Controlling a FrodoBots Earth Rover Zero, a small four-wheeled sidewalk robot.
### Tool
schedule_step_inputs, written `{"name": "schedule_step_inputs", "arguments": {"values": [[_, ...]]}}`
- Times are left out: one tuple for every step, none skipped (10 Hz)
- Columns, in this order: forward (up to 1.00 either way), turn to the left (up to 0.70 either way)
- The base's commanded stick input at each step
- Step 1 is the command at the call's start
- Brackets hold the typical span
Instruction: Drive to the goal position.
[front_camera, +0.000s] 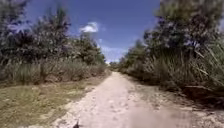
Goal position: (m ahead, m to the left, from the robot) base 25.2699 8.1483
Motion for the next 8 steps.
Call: {"name": "schedule_step_inputs", "arguments": {"values": [[0.70, 0.00], [0.70, 0.00], [0.70, 0.00], [0.70, 0.00], [0.70, 0.00], [0.70, 0.00], [0.70, 0.00], [0.70, 0.00]]}}
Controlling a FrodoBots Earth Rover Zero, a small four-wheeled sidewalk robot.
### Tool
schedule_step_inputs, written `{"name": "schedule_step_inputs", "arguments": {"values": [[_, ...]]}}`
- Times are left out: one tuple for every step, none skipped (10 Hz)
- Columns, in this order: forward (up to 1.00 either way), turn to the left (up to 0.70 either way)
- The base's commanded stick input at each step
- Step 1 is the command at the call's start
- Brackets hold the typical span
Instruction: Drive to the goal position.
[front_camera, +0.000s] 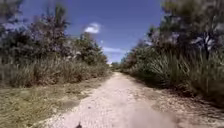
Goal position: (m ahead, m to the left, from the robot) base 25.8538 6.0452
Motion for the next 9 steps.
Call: {"name": "schedule_step_inputs", "arguments": {"values": [[0.70, 0.00], [0.70, 0.00], [0.70, 0.00], [0.70, 0.00], [0.70, 0.00], [0.70, 0.00], [0.70, 0.00], [0.70, 0.00], [0.70, 0.00]]}}
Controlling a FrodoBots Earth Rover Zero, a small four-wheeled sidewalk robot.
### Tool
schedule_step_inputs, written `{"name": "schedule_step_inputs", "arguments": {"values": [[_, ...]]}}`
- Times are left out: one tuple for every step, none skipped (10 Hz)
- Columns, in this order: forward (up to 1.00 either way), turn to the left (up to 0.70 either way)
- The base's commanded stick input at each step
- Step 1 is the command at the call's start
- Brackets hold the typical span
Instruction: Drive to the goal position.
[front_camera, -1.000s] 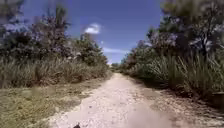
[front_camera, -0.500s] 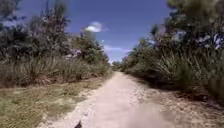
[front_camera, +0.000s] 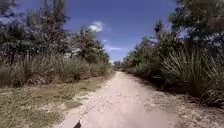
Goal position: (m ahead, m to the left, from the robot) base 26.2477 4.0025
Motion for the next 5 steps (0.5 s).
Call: {"name": "schedule_step_inputs", "arguments": {"values": [[0.70, 0.00], [0.70, 0.00], [0.70, 0.00], [0.70, -0.21], [0.70, -0.04]]}}
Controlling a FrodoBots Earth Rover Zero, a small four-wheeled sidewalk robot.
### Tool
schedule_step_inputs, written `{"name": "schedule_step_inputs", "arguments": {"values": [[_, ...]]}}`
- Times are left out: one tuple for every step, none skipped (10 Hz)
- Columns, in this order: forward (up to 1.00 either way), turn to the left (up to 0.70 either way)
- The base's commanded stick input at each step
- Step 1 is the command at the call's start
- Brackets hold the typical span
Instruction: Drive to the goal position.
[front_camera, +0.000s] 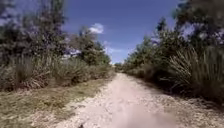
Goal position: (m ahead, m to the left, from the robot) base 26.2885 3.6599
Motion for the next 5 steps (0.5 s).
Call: {"name": "schedule_step_inputs", "arguments": {"values": [[0.70, 0.00], [0.70, 0.00], [0.70, 0.00], [0.70, 0.00], [0.70, 0.00]]}}
